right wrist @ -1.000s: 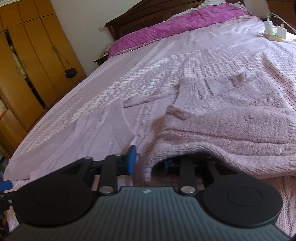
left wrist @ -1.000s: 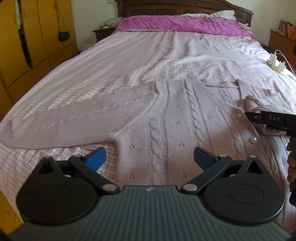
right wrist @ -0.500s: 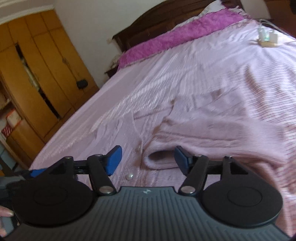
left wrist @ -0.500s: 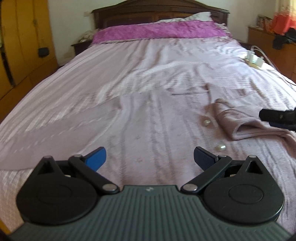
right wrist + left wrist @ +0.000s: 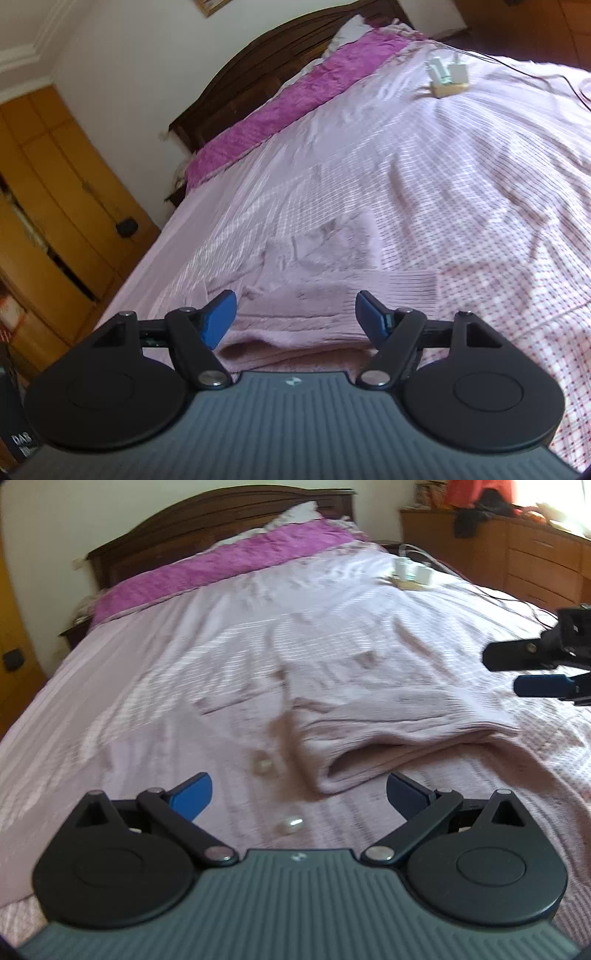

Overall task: Fold small clothes
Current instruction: 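Fold the held sleeve across the cardigan front with the right tool, release, then grasp the other sleeve of the cardigan with the left tool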

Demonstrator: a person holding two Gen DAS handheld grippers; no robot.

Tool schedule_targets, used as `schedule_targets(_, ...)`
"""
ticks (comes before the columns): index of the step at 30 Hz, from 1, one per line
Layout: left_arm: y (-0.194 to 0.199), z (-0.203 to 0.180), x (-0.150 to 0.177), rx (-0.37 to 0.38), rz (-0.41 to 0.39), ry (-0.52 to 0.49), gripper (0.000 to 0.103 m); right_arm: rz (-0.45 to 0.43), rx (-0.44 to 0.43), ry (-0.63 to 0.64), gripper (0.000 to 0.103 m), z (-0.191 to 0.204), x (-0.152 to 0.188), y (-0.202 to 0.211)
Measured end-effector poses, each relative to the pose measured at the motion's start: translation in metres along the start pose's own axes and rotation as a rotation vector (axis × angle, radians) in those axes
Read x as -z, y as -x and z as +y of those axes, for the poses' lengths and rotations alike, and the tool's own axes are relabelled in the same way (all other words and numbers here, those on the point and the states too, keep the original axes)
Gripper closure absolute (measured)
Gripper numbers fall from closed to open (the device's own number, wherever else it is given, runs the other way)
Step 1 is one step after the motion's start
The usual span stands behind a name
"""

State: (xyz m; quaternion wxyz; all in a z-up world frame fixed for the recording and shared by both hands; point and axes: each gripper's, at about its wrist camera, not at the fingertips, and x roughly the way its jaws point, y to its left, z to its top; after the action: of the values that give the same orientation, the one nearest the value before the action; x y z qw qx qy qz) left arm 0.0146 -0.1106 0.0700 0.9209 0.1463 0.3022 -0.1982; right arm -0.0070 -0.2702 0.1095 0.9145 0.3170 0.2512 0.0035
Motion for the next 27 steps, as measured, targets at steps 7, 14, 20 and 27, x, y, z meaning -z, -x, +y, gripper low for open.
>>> schedule_targets(7,-0.028,-0.046,-0.011,0.142,0.022,-0.087,0.023,-0.041,0.059,-0.086,0.022,-0.032,-0.002,0.005)
schedule_targets(14,-0.045,-0.087,-0.017,0.216,0.004,-0.179,0.046,-0.047,0.063,-0.166,0.021,-0.053,0.002,0.009)
schedule_targets(20,-0.056,-0.105,-0.021,0.206,-0.025,-0.208,0.046,-0.053,0.069,-0.203,0.021,-0.066,0.005,0.01)
schedule_targets(27,-0.054,-0.123,-0.018,0.104,-0.08,-0.366,0.045,-0.056,0.074,-0.225,0.021,-0.075,0.009,0.011)
